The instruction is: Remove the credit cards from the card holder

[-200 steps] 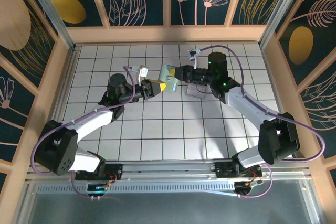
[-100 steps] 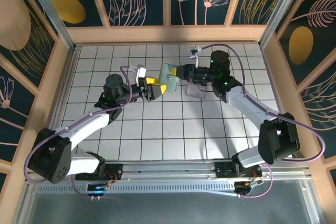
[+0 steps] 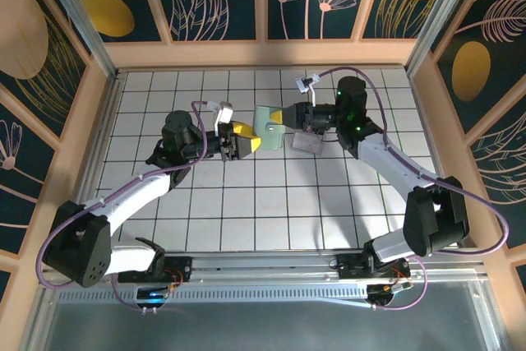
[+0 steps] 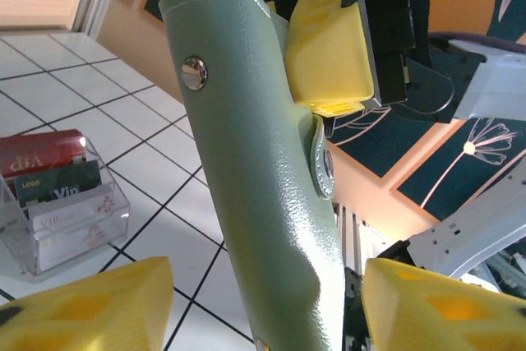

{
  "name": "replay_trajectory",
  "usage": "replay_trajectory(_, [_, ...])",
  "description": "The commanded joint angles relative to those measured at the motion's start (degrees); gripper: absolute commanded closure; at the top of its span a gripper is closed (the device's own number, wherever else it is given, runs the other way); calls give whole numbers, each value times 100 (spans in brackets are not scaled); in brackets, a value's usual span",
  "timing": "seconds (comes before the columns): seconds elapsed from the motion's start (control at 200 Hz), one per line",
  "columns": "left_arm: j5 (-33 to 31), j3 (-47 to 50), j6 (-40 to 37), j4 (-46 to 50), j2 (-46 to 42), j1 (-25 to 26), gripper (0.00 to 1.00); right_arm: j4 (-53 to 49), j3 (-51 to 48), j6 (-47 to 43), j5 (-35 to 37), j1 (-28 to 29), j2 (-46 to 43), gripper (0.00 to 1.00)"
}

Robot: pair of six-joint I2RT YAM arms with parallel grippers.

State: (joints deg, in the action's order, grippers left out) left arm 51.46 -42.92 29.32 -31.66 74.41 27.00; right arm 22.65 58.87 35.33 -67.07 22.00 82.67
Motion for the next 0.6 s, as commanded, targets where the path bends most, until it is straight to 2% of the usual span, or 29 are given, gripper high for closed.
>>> replay_trajectory(0.0, [268,-141,-93,-53,73,-29,44,616,198,240,-401,-22,102,100])
replay_trajectory(0.205, [313,-60,35,-226,213,-29,59,1205,174,702,-534,32,320,100])
replay_trajectory(0.37, [212,1,353,-649,317,-29,88,1045,252,614,-420,123,476,100])
replay_trajectory(0.505, [74,45,496,-851,365,-29,100,-7,444,-45,62,135,457,100])
replay_trajectory(0.596, [-221,68,409,-718,307,-24,100,-1173,715,-768,847,161,354,86])
